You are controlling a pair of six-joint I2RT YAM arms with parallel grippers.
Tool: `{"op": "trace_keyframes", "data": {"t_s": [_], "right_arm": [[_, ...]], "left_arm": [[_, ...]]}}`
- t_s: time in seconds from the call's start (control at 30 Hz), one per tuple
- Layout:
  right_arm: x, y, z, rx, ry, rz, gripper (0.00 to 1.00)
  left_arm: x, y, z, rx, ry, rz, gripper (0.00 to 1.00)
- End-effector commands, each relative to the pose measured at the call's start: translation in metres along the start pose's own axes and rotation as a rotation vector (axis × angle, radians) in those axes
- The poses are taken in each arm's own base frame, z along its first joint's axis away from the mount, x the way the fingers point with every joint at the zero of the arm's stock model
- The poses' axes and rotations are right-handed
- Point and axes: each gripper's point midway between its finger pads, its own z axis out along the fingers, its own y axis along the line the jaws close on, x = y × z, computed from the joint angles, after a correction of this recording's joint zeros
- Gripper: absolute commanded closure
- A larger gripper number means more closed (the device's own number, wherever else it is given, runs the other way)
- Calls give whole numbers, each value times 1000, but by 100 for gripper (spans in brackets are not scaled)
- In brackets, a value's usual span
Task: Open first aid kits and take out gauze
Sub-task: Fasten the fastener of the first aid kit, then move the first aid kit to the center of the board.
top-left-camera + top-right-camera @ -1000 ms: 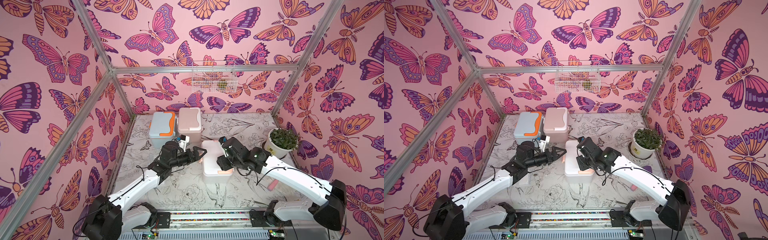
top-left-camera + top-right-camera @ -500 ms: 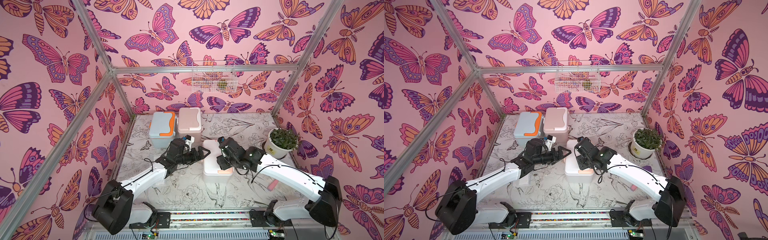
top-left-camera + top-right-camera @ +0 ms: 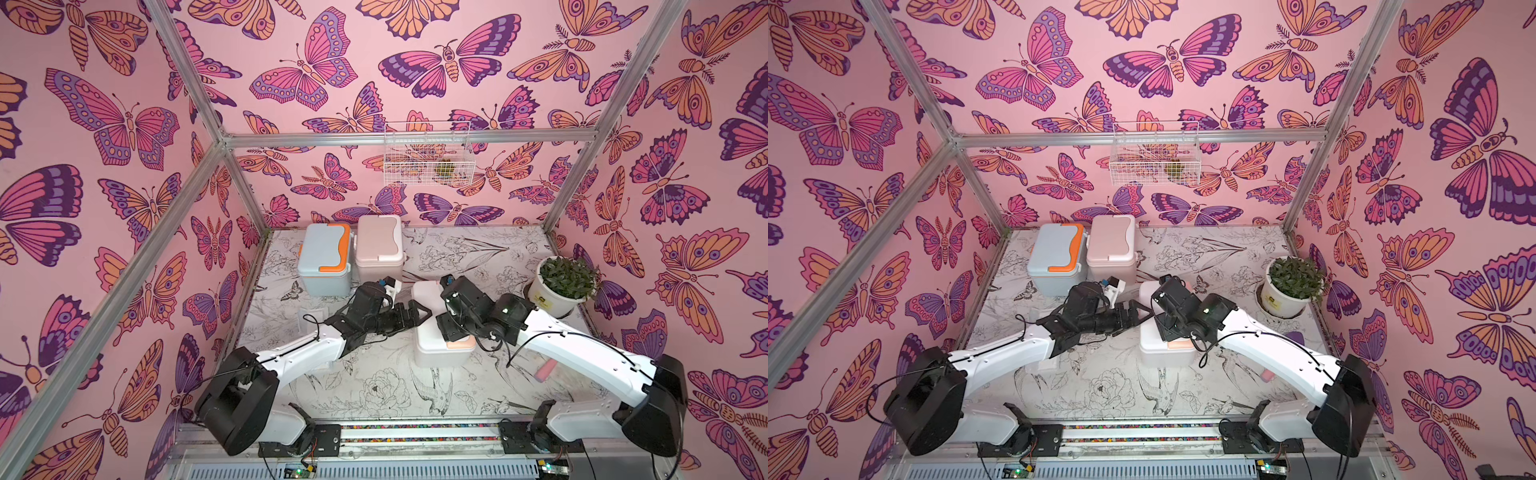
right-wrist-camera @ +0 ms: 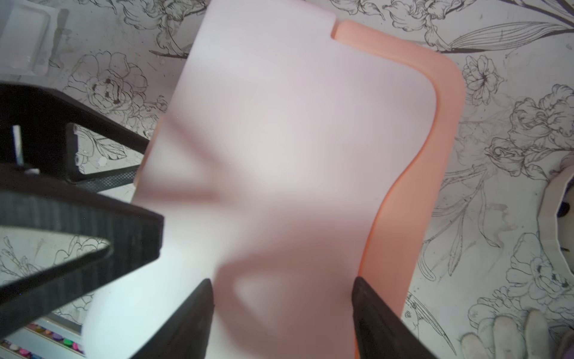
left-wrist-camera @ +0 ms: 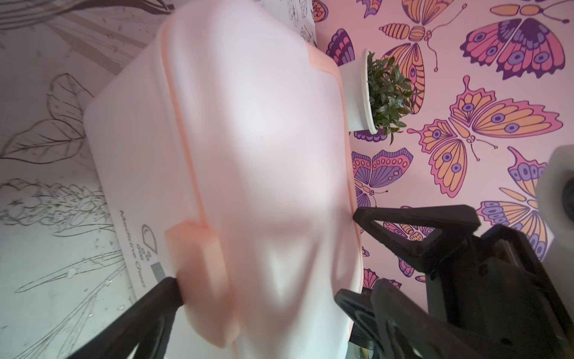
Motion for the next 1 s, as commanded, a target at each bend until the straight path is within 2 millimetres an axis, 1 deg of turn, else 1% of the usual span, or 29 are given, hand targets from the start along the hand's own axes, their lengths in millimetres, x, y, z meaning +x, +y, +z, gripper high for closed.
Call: {"op": "trace_keyframes", "data": {"t_s": [0.0,0.1,0.17,0.23,0.3,0.4,0.5,0.53,0.57,0.7,0.77,0.87,0.97], "right_arm": [[11,-24,-23,69,-5,23,20],[9,-34,-37,83,-63,42,13],[10,-41,-45,88,-89,60,11],[12,-46,-53,93,-103,73,10],[14,-51,-59,99,-116,81,9],[18,-51,-66,75,-132,88,7],[20,-43,-68,18,-138,66,6],[20,-40,-67,2,-137,64,5],[20,-36,-65,-12,-129,61,5],[20,-24,-50,8,-91,24,5],[17,-15,-43,23,-80,-4,5],[11,-1,-32,58,-63,-50,4],[5,12,-17,89,-33,-83,4]], "left_arm": [[-5,-23,13,55,-7,35,1],[-3,-29,31,63,-2,40,2],[-3,-34,42,79,-2,42,2],[-3,-37,46,98,-10,44,3],[-6,-37,41,108,-45,50,3],[-10,-38,20,96,-104,87,1],[-11,-34,-6,30,-151,140,0],[-11,-32,-18,2,-174,160,0],[-12,-34,-33,-14,-204,182,0],[-7,-20,-73,-121,-272,232,0],[-4,-14,-94,-163,-308,259,0],[0,-7,-121,-209,-354,278,0],[5,0,-141,-243,-389,279,0]]}}
